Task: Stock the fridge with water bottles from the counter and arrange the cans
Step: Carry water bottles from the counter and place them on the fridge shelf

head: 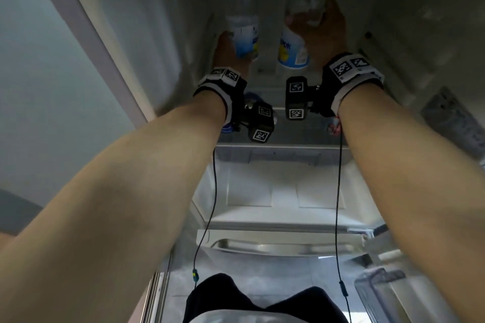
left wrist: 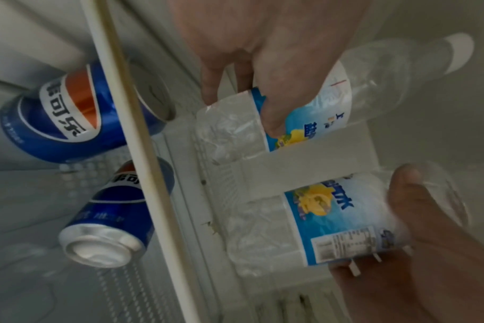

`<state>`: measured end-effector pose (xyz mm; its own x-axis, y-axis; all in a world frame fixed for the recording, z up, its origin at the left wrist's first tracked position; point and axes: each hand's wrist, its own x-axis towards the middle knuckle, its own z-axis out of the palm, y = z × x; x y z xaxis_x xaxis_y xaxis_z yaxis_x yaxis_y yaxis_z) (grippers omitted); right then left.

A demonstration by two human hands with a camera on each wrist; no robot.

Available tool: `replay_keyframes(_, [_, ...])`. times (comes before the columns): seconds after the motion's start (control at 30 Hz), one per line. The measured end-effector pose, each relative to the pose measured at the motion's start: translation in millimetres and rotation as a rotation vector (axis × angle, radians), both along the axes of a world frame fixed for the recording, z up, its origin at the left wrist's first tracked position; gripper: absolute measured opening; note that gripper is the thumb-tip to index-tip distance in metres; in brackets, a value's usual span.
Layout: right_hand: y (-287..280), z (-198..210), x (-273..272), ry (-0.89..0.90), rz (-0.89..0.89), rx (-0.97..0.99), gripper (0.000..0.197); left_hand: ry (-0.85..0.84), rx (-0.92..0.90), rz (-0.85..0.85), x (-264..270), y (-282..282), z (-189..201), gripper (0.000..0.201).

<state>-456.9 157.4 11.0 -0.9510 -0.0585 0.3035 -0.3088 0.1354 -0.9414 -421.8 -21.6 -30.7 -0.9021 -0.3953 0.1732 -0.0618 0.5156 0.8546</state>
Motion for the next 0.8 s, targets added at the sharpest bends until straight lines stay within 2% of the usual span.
replay_keyframes(0.1, [8,2,-1,0.032,0.061,0.044,0.108,0.007,-0.042,-0.021,0,-4,-1,0.075])
replay_keyframes(0.13, [9,3,0,0.023,0.09,0.053,0.104,0.018,-0.067,-0.019,2,-4,-1,0.075])
replay_keyframes(0.27, [15,-13,-12,0.009,0.135,0.155,0.054,0.06,-0.057,-0.01,7,-1,-5,0.071])
replay_keyframes(0.3, [15,-18,-9,-0.001,0.149,0.191,0.055,0.048,-0.037,-0.002,6,-1,-6,0.072])
replay_keyframes(0.43, [15,-32,0,0.004,0.136,0.247,0.08,-0.033,0.02,0.051,2,1,-15,0.071])
replay_keyframes(0.53, [11,-30,0,0.012,0.132,0.246,0.075,-0.033,0.002,0.069,-3,2,-17,0.064])
replay_keyframes(0.63, [5,-25,-4,0.008,0.172,0.264,0.068,-0.039,-0.003,0.082,-5,0,-18,0.069])
replay_keyframes(0.8, [6,-17,-8,-0.134,0.18,0.296,0.07,-0.092,-0.063,0.103,-4,-1,-15,0.076])
